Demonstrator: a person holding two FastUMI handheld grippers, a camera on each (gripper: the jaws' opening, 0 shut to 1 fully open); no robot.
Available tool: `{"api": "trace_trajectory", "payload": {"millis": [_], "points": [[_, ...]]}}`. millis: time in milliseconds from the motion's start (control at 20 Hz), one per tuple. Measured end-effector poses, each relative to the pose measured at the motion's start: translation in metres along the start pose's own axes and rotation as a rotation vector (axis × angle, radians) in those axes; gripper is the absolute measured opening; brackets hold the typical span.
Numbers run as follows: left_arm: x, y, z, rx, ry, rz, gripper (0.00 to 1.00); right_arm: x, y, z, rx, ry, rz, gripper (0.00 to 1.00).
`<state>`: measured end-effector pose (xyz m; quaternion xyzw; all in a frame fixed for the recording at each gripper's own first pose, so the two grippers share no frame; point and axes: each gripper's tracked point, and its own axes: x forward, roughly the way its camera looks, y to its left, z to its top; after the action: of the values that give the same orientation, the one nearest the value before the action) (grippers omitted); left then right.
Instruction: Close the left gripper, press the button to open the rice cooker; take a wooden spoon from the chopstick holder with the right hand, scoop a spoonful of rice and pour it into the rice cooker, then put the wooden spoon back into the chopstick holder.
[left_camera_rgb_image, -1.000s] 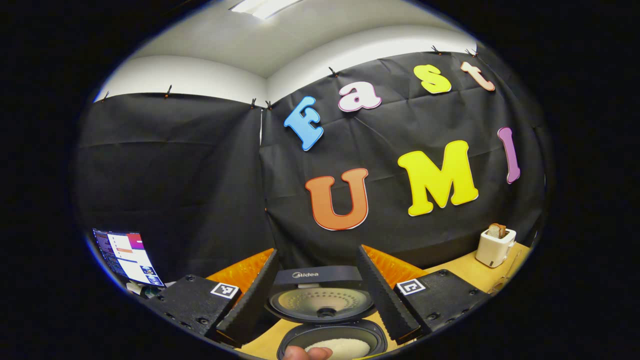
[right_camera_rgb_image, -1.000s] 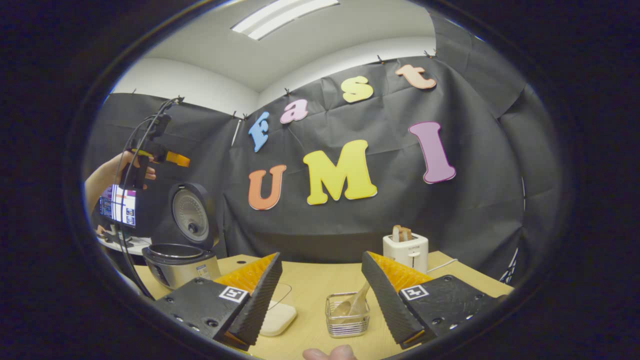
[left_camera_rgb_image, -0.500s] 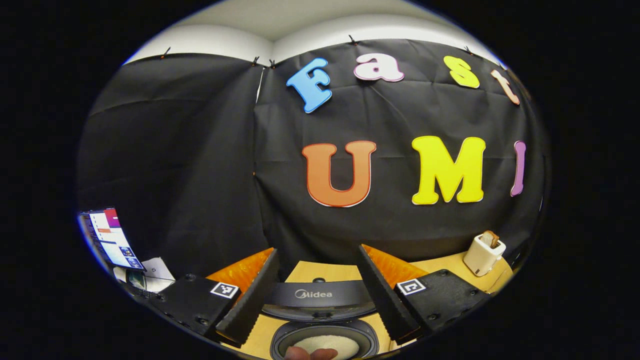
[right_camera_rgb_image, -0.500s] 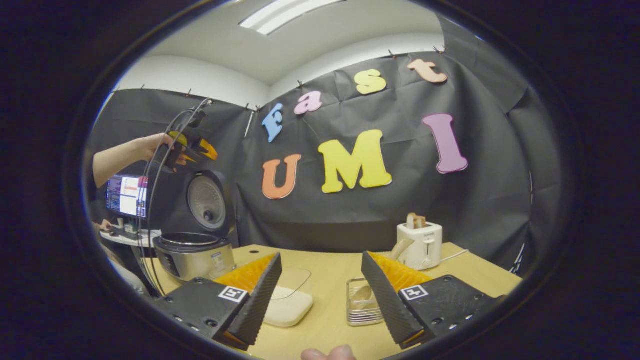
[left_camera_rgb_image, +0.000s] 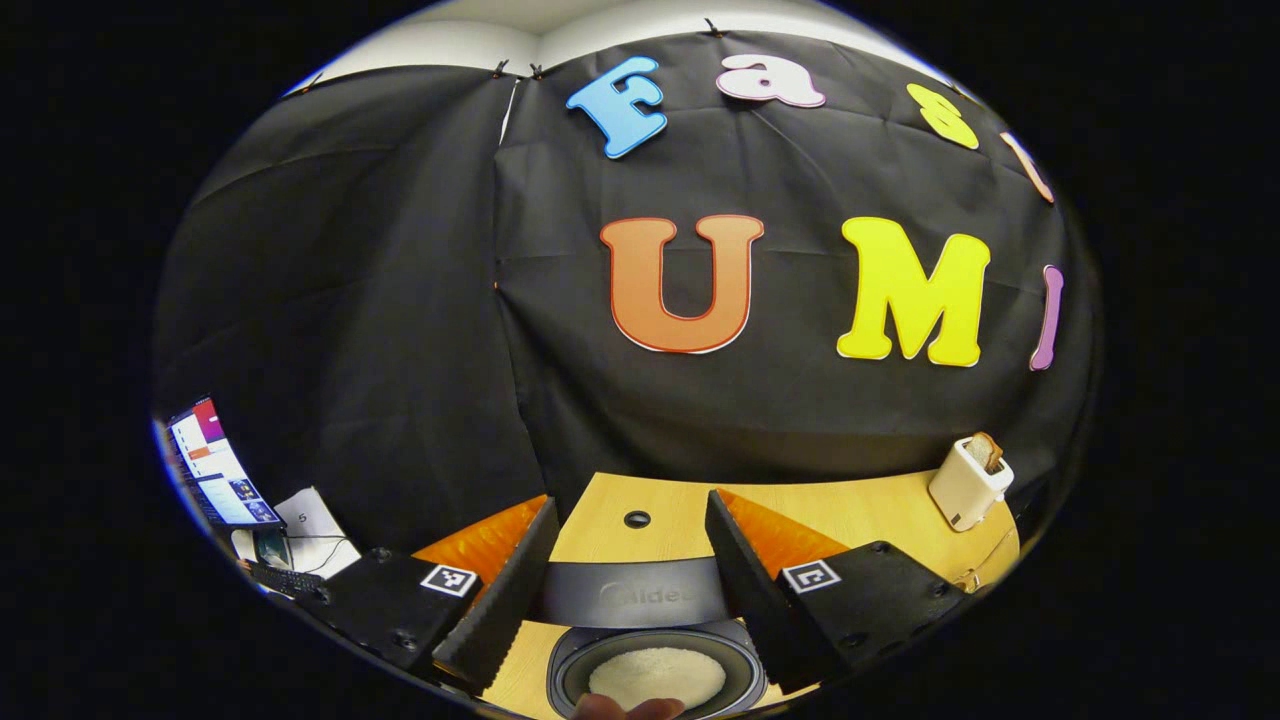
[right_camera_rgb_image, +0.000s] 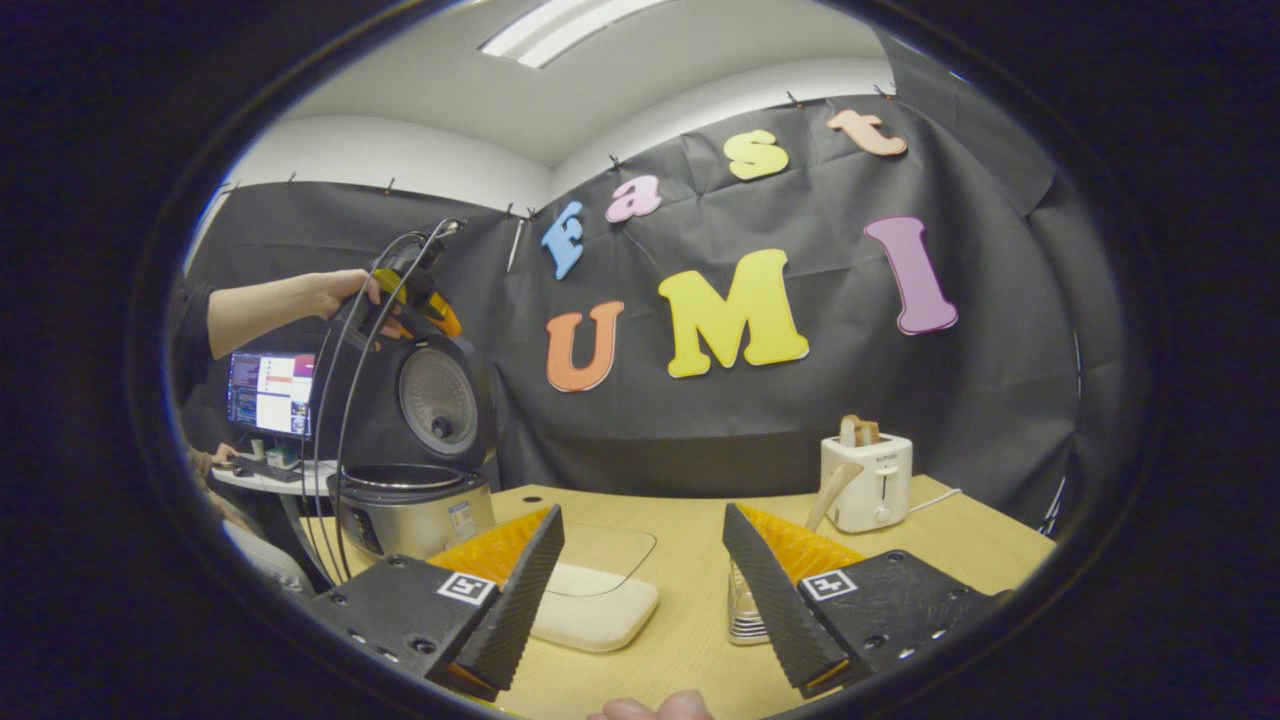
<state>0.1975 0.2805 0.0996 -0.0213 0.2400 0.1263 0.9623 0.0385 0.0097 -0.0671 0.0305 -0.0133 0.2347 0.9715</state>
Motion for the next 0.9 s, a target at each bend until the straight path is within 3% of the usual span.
{"api": "trace_trajectory", "payload": {"millis": [50, 400, 600, 900], "points": [[0.001, 0.000, -0.001, -0.004, 0.004, -0.002, 0.95, -0.001, 0.000, -0.001, 0.007, 0.004, -0.001, 0.95], [-0.019, -0.002, -0.018, -0.024, 0.054, -0.043, 0.95, -0.012, -0.008, 0.006, 0.012, -0.017, -0.034, 0.95], [-0.038, -0.002, -0.031, -0.034, 0.027, -0.034, 0.96, -0.018, -0.005, 0.012, 0.047, -0.030, -0.029, 0.95], [-0.074, -0.007, -0.067, -0.019, 0.018, -0.040, 0.96, -0.029, -0.003, 0.020, 0.007, -0.035, -0.061, 0.95]]}}
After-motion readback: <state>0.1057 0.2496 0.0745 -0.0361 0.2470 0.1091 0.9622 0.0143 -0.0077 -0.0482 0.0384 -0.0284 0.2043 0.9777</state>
